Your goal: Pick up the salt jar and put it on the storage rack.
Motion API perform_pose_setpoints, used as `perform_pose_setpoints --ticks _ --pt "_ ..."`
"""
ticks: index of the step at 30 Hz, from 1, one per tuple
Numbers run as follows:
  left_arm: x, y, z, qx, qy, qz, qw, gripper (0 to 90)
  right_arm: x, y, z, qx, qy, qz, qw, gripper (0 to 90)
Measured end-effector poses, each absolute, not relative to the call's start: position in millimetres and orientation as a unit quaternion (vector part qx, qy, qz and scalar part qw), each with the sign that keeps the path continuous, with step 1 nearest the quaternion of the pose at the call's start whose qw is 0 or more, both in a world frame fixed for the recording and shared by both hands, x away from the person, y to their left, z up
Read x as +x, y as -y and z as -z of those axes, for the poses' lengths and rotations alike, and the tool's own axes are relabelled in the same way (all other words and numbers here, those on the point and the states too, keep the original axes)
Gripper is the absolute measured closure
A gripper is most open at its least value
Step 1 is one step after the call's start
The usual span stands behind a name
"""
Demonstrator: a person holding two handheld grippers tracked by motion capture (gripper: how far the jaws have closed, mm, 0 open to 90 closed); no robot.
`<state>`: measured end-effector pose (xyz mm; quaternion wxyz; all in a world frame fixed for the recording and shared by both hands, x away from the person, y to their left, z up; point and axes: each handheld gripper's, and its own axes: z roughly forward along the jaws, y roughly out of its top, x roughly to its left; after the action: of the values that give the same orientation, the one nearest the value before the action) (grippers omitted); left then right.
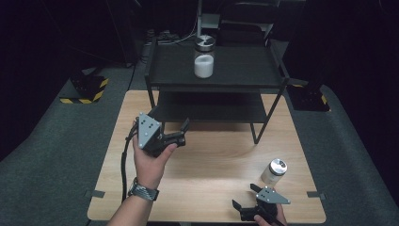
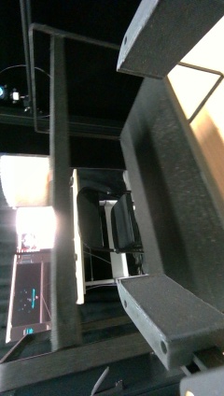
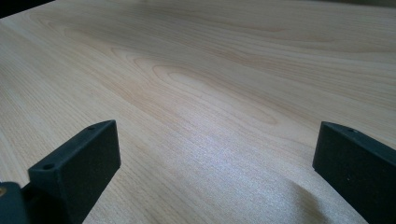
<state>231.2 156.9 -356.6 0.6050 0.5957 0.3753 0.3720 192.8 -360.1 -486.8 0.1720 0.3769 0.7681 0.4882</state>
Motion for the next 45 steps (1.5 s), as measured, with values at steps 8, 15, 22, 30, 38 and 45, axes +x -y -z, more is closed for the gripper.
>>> perform_pose_setpoints --ticks 8,15,22,30,38,45 --pt "220 -163 383 0.602 -0.378 -0.354 0.609 0.4 192 360 487 0.378 -0.768 -0.488 0.173 0.2" --pt "209 -165 407 0.61 -0.388 -0.341 0.601 0.5 192 360 487 0.378 -0.768 -0.488 0.173 0.2" --pt "198 -169 432 0.619 -0.408 -0.33 0.585 0.5 192 360 487 0.377 -0.768 -0.488 0.173 0.2" --pt "188 -175 454 0.629 -0.422 -0.319 0.57 0.5 192 359 487 0.376 -0.769 -0.487 0.174 0.2" --pt "180 -178 471 0.647 -0.431 -0.303 0.55 0.5 192 360 487 0.378 -0.767 -0.489 0.172 0.2" --pt "176 -182 477 0.659 -0.433 -0.3 0.536 0.5 193 361 487 0.379 -0.767 -0.489 0.169 0.2"
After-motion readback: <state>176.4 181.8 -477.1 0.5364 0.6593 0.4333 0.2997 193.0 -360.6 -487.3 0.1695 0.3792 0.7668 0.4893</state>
